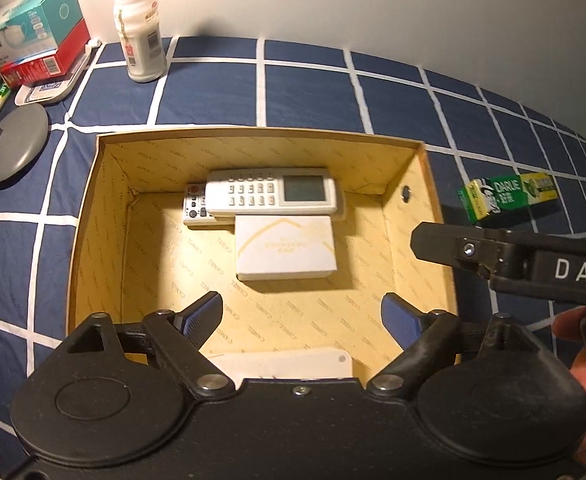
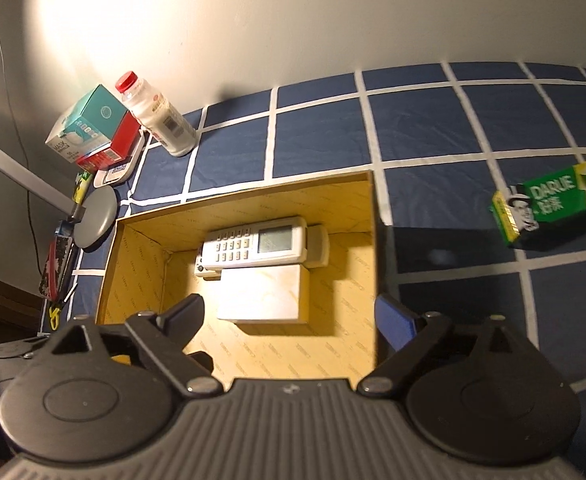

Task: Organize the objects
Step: 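Lift the right tool out of the box toward the DARLIE toothpaste box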

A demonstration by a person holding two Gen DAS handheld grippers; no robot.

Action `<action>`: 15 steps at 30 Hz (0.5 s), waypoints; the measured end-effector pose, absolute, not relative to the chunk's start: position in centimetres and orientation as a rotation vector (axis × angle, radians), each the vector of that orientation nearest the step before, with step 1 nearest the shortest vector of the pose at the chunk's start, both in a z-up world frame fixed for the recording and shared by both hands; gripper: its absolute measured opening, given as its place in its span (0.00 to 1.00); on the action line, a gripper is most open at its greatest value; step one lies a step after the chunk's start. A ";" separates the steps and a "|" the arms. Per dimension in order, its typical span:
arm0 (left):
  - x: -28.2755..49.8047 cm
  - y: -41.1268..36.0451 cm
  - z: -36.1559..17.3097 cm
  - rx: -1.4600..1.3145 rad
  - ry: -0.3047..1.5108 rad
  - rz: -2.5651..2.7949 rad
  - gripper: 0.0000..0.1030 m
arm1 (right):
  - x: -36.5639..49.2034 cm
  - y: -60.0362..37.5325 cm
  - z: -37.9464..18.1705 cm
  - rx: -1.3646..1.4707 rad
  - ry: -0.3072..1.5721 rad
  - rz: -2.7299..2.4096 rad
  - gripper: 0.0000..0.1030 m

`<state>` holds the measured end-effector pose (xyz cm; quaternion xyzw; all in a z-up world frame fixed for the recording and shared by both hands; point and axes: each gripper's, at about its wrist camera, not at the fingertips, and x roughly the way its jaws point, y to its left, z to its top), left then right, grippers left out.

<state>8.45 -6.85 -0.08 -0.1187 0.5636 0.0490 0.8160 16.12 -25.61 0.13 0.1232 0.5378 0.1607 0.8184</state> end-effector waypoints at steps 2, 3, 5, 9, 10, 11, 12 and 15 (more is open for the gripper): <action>8.0 -7.4 0.3 -0.239 1.194 0.100 0.88 | 15.1 -26.4 0.7 0.268 1.131 0.326 0.92; 7.8 -7.7 0.4 -0.231 1.191 0.097 0.88 | 14.7 -26.7 0.9 0.270 1.126 0.318 0.93; 7.4 -8.5 0.7 -0.214 1.186 0.081 0.90 | 13.8 -27.4 1.3 0.271 1.118 0.298 0.94; 6.7 -9.9 1.2 -0.174 1.174 0.060 0.93 | 12.1 -28.8 2.2 0.281 1.093 0.259 1.00; 6.6 -10.3 1.3 -0.168 1.172 0.056 0.97 | 11.8 -29.3 2.4 0.284 1.088 0.254 1.00; 6.5 -10.6 1.4 -0.165 1.166 0.054 1.00 | 11.4 -29.7 2.5 0.285 1.085 0.248 1.00; 6.4 -11.0 1.4 -0.160 1.161 0.052 1.00 | 11.1 -30.1 2.7 0.286 1.082 0.239 1.00; 6.5 -12.4 1.5 -0.138 1.158 0.037 1.00 | 10.4 -31.6 3.0 0.290 1.071 0.214 1.00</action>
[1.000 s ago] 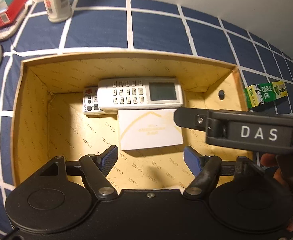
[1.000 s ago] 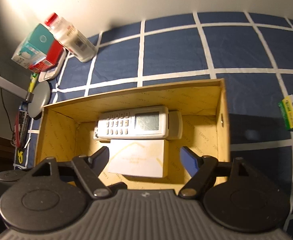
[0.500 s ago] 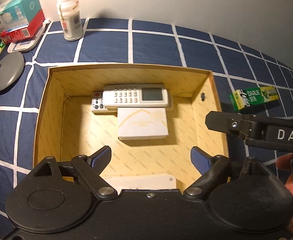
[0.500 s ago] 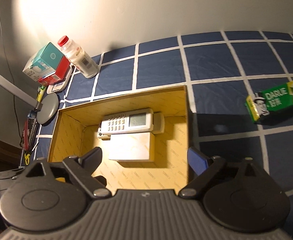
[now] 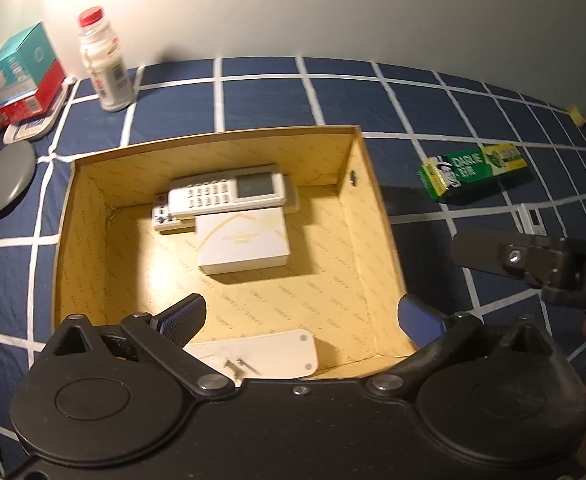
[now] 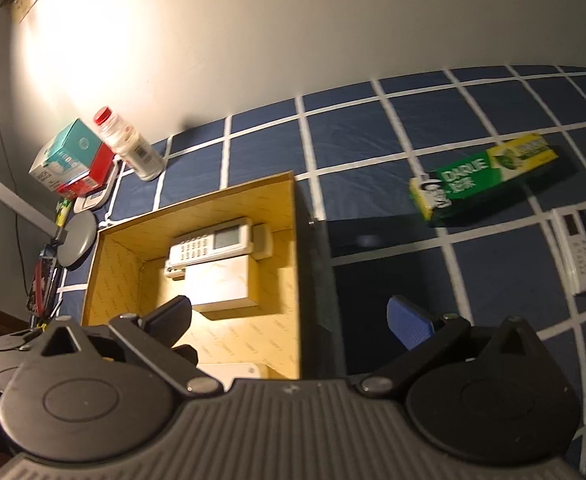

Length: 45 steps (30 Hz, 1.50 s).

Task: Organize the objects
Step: 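Lift the right tool out of the box toward the DARLIE toothpaste box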

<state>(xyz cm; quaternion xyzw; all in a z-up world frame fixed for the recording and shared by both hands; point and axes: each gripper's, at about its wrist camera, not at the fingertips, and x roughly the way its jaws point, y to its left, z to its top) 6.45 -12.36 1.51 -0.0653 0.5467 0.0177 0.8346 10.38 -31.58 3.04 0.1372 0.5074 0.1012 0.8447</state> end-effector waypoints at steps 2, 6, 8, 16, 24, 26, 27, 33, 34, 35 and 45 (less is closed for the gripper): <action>6.6 -13.3 1.5 -0.130 1.159 0.027 1.00 | 10.1 -32.7 3.2 0.292 1.063 0.198 1.00; 6.9 -15.6 1.4 -0.118 1.156 0.021 1.00 | 9.9 -35.3 3.3 0.292 1.053 0.184 1.00; 7.1 -17.0 1.4 -0.119 1.154 0.023 1.00 | 10.0 -36.8 3.3 0.290 1.054 0.186 1.00; 8.3 -23.0 1.4 -0.137 1.143 0.068 1.00 | 10.7 -43.6 3.2 0.263 1.067 0.209 1.00; 9.6 -28.5 0.7 -0.176 1.139 0.124 1.00 | 12.2 -50.7 2.9 0.243 1.068 0.252 1.00; 10.1 -29.6 0.4 -0.184 1.139 0.136 1.00 | 12.7 -52.3 2.7 0.237 1.069 0.259 1.00; 10.4 -30.2 0.2 -0.188 1.140 0.145 1.00 | 12.9 -53.1 2.6 0.234 1.069 0.264 1.00; 12.0 -32.7 -0.4 -0.199 1.151 0.183 1.00 | 14.5 -57.1 2.2 0.215 1.082 0.276 1.00; 12.4 -33.0 -0.4 -0.197 1.151 0.188 1.00 | 14.9 -57.7 2.1 0.214 1.084 0.281 1.00; 12.7 -33.3 -0.5 -0.195 1.151 0.192 1.00 | 15.2 -58.1 2.0 0.212 1.087 0.286 1.00; 17.3 -34.2 -1.9 -0.209 1.176 0.231 1.00 | 20.4 -61.5 0.5 0.189 1.127 0.316 1.00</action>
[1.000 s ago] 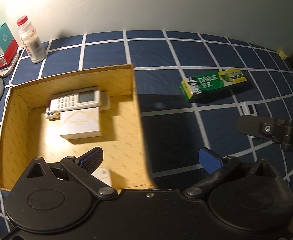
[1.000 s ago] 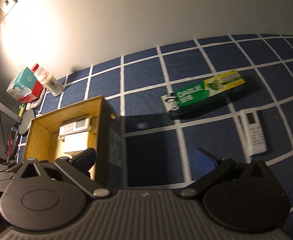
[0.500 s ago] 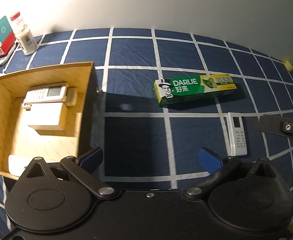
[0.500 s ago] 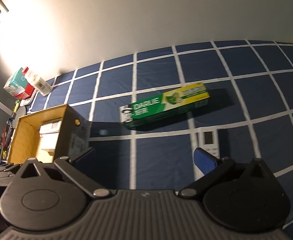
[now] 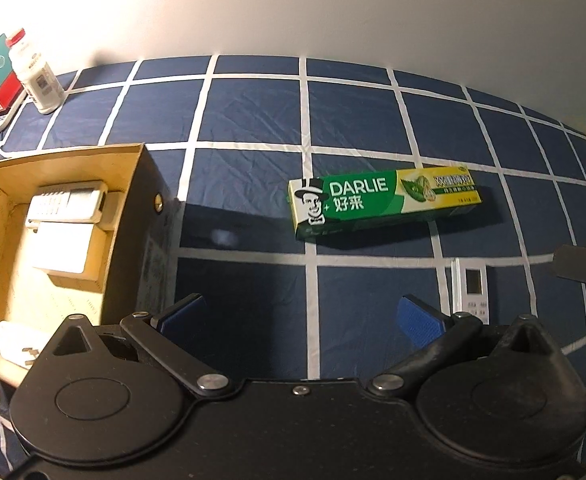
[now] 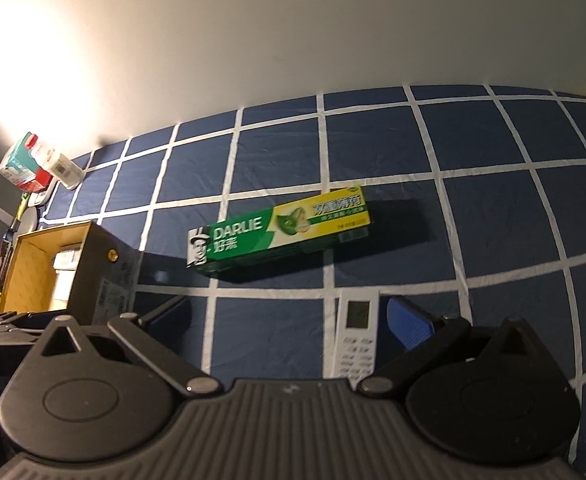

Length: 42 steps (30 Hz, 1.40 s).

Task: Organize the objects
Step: 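Lift the right tool out of the box toward the DARLIE toothpaste box, then close the right gripper on the green DARLIE toothpaste box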

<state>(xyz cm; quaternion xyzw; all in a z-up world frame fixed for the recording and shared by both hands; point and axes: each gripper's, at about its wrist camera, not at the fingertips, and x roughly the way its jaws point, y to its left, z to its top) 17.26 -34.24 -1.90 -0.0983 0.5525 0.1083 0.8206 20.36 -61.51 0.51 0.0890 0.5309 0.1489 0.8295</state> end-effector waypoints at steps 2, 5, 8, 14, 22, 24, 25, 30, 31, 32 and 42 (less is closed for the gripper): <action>18.3 -34.1 -2.5 -0.214 1.186 0.233 1.00 | 21.8 -61.8 -0.1 0.188 1.137 0.325 1.00; 20.1 -33.7 -3.6 -0.233 1.199 0.242 1.00 | 24.3 -62.3 -1.3 0.192 1.157 0.332 1.00; 22.0 -33.3 -4.9 -0.252 1.215 0.243 1.00 | 26.8 -62.4 -2.7 0.194 1.181 0.348 1.00; 25.3 -32.3 -7.8 -0.276 1.250 0.241 1.00 | 31.8 -61.9 -6.2 0.185 1.242 0.376 1.00; 28.4 -31.6 -11.3 -0.314 1.299 0.206 1.00 | 36.0 -60.5 -10.9 0.163 1.323 0.408 1.00; 29.0 -31.6 -12.1 -0.320 1.308 0.196 1.00 | 36.7 -60.2 -11.8 0.162 1.339 0.418 1.00; 29.3 -31.6 -12.5 -0.322 1.312 0.194 1.00 | 37.0 -60.0 -12.3 0.164 1.349 0.422 1.00; 30.4 -31.8 -13.9 -0.364 1.333 0.148 1.00 | 38.0 -59.0 -14.1 0.145 1.393 0.435 1.00; 30.5 -31.9 -14.1 -0.369 1.335 0.134 1.00 | 38.2 -58.8 -14.3 0.141 1.399 0.438 1.00; 30.6 -32.2 -14.1 -0.369 1.331 0.117 1.00 | 38.4 -58.7 -14.5 0.143 1.403 0.441 1.00; 31.6 -32.0 -15.0 -0.402 1.340 0.147 1.00 | 38.9 -58.1 -16.0 0.107 1.433 0.418 1.00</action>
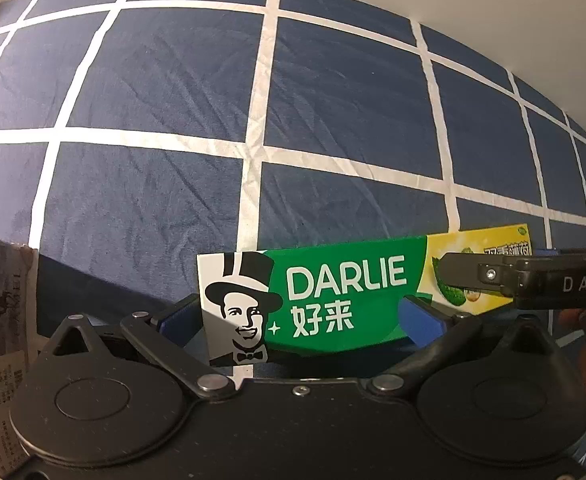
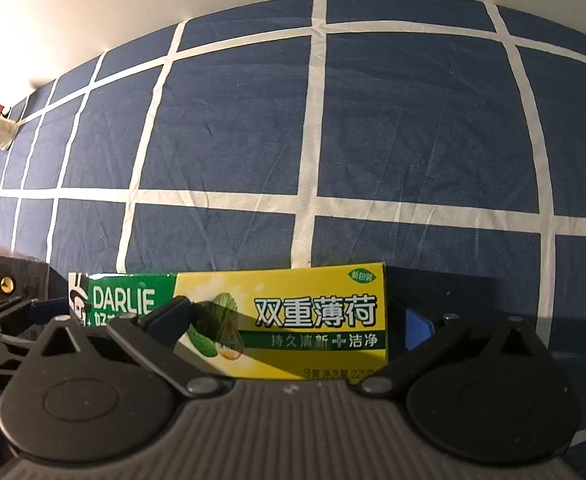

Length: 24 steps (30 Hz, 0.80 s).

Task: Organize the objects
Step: 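Close the right gripper on the green DARLIE toothpaste box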

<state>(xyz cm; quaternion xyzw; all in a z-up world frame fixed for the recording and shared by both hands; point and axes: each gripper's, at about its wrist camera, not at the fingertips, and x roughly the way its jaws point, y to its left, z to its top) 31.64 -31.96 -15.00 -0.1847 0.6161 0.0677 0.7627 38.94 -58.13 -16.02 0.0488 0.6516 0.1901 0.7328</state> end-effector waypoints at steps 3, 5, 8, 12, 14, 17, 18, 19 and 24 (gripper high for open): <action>31.9 -31.9 -15.0 -0.414 1.343 0.156 1.00 | 39.0 -58.1 -16.1 0.109 1.438 0.409 1.00; 32.0 -31.8 -15.0 -0.415 1.347 0.157 1.00 | 39.0 -58.0 -16.1 0.110 1.438 0.399 1.00; 32.0 -31.9 -14.9 -0.413 1.352 0.156 1.00 | 38.6 -57.7 -15.8 0.097 1.429 0.387 1.00; 31.8 -32.3 -14.6 -0.392 1.351 0.151 1.00 | 38.1 -57.7 -15.5 0.094 1.426 0.372 1.00; 31.6 -32.5 -14.2 -0.384 1.348 0.149 1.00 | 37.8 -57.7 -15.2 0.099 1.422 0.367 1.00; 31.0 -32.8 -13.4 -0.377 1.337 0.145 1.00 | 37.1 -57.9 -14.2 0.100 1.408 0.364 1.00; 30.8 -32.9 -13.0 -0.373 1.331 0.143 1.00 | 36.9 -57.9 -13.9 0.101 1.401 0.362 1.00; 30.6 -33.0 -12.7 -0.369 1.326 0.140 1.00 | 36.6 -57.9 -13.4 0.101 1.395 0.361 1.00; 29.1 -33.3 -10.4 -0.356 1.298 0.132 1.00 | 34.8 -57.8 -11.0 0.104 1.362 0.353 1.00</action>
